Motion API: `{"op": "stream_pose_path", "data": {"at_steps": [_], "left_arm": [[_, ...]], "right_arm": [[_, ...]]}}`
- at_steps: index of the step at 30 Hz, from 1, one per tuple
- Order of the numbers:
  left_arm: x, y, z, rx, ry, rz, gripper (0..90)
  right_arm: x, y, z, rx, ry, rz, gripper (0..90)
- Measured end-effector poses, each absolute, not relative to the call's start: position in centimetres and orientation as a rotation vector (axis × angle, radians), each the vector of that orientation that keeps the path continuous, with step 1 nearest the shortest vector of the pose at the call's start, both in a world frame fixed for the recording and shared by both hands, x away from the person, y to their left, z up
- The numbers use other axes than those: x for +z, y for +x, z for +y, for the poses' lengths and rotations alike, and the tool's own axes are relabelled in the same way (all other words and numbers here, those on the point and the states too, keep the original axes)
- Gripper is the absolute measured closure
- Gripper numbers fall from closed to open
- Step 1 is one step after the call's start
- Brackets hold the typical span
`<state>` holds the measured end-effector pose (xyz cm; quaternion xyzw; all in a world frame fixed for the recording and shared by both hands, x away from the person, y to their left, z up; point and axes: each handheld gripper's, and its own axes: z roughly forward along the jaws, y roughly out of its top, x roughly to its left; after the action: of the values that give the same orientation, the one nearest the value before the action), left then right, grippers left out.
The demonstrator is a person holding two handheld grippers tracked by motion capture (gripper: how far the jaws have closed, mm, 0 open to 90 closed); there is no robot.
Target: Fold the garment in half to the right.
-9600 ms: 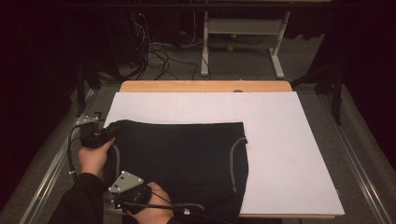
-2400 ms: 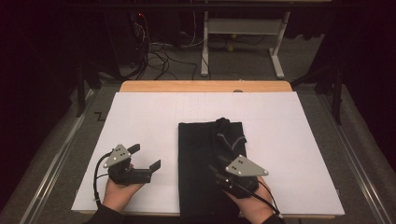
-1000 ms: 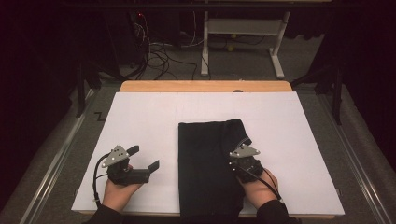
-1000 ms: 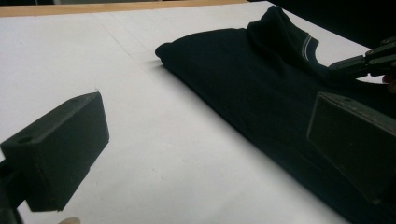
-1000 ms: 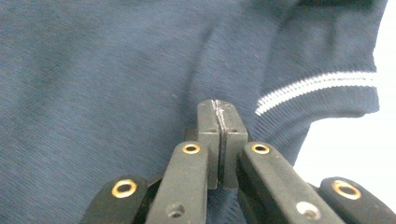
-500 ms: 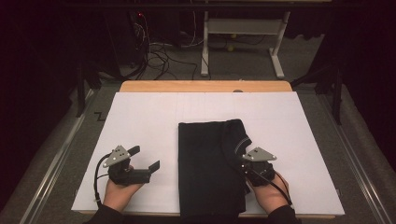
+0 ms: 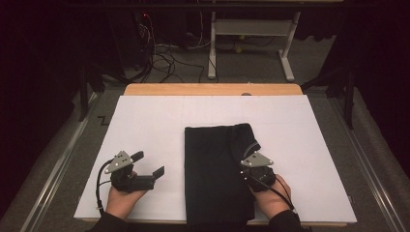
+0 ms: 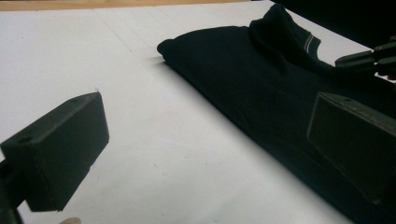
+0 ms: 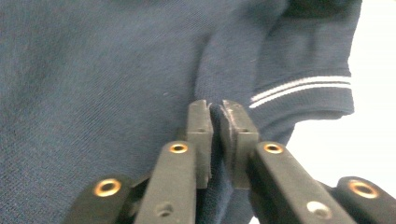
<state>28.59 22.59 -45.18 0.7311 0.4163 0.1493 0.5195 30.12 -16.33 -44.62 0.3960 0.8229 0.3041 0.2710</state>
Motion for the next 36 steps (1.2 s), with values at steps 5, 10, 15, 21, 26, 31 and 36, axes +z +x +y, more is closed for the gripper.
{"op": "stream_pose_path", "data": {"at_steps": [5,10,15,21,26,31,36], "left_arm": [[-45.2,28.5,22.3,0.360,1.762,0.977,0.0],[-45.3,28.5,21.9,0.364,1.769,0.966,0.0],[-45.6,28.6,21.8,0.367,1.774,0.963,0.0],[-45.6,28.5,22.3,0.402,1.745,0.953,0.0],[-45.6,28.5,22.6,0.411,1.724,0.963,0.0],[-45.5,28.4,23.1,0.428,1.727,0.957,0.0],[-45.9,27.8,23.7,0.455,1.743,0.971,0.0]], "right_arm": [[-44.6,30.0,-18.9,0.882,1.183,2.162,85.4],[-46.1,29.9,-20.8,0.904,1.273,2.167,86.8],[-46.5,29.5,-21.3,0.928,1.261,2.165,80.0],[-46.4,29.0,-23.7,1.112,1.213,2.086,51.3],[-46.3,28.6,-26.7,1.245,1.205,2.004,30.4],[-45.9,27.6,-29.4,1.310,1.190,1.899,15.8],[-45.9,26.5,-31.3,1.327,1.209,1.825,2.7]]}}
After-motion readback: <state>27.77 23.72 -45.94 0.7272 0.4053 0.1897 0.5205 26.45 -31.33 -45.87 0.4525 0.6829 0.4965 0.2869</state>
